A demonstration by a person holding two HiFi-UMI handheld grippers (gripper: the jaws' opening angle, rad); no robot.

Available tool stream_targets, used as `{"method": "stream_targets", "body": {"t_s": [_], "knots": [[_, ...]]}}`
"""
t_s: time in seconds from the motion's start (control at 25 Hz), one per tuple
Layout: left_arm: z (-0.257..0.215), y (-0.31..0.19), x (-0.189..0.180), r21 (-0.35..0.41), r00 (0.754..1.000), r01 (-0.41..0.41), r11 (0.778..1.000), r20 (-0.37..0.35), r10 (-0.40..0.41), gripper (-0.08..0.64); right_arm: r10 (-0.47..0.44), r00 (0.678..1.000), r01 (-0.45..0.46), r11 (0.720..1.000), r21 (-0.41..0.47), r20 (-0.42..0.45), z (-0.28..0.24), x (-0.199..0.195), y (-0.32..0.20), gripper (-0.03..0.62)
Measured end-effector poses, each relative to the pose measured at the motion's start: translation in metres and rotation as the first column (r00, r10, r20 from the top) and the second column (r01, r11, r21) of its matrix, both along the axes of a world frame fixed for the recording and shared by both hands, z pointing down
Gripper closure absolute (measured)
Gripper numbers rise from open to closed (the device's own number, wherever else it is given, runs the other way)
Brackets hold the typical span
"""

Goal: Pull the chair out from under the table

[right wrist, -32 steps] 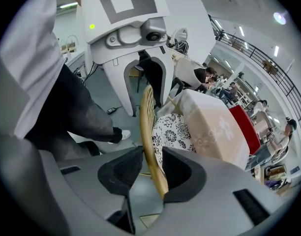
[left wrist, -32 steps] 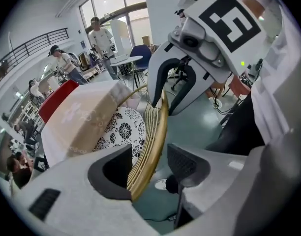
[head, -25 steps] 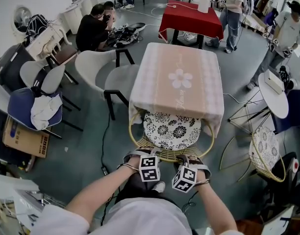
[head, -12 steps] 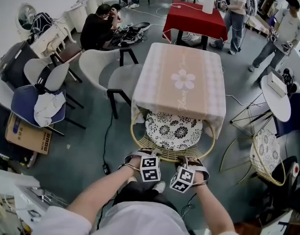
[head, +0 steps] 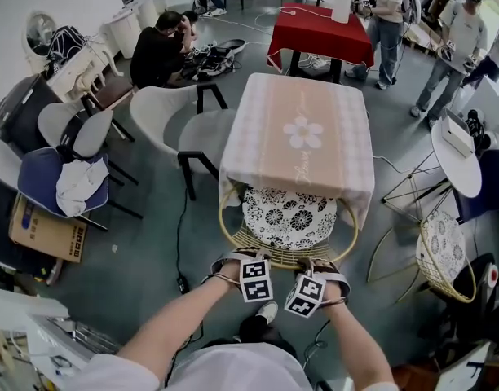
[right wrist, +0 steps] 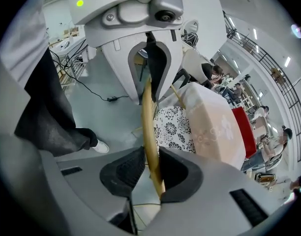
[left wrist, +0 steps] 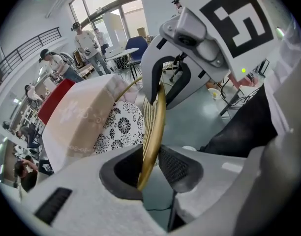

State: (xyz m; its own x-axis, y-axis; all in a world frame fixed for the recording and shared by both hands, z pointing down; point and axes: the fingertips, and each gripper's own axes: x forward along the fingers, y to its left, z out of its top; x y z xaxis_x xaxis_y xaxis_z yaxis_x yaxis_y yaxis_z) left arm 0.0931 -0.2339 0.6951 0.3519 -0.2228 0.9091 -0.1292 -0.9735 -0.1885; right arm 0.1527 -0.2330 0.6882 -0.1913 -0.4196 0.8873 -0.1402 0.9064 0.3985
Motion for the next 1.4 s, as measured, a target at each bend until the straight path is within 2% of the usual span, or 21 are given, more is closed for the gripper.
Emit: {"method": "stream_targets", "body": {"t_s": [0.28, 0.64, 1.4], "knots": [[-0.001, 0.004, 0.0, 0.011, 1.0, -0.005, 1.0, 0.004, 0.005, 0.456, 0.02, 1.0, -0.02, 1.0, -0.023, 0.0, 0.002, 0.0, 0.006, 0.522], [0.002, 0.028, -0.008, 0.001, 1.0, -0.02, 1.0, 0.011, 0.02, 0.457, -0.001, 1.0, 0.001, 1.0, -0.029, 0.007, -0.002, -0.01, 0.031, 0.526], [0.001, 0.1, -0.019, -0.002, 1.0, -0.024, 1.0, 0.016, 0.024, 0.458, 0.007, 1.0, -0.007, 0.999, -0.032, 0.003, -0.003, -0.022, 0.103, 0.525]]}}
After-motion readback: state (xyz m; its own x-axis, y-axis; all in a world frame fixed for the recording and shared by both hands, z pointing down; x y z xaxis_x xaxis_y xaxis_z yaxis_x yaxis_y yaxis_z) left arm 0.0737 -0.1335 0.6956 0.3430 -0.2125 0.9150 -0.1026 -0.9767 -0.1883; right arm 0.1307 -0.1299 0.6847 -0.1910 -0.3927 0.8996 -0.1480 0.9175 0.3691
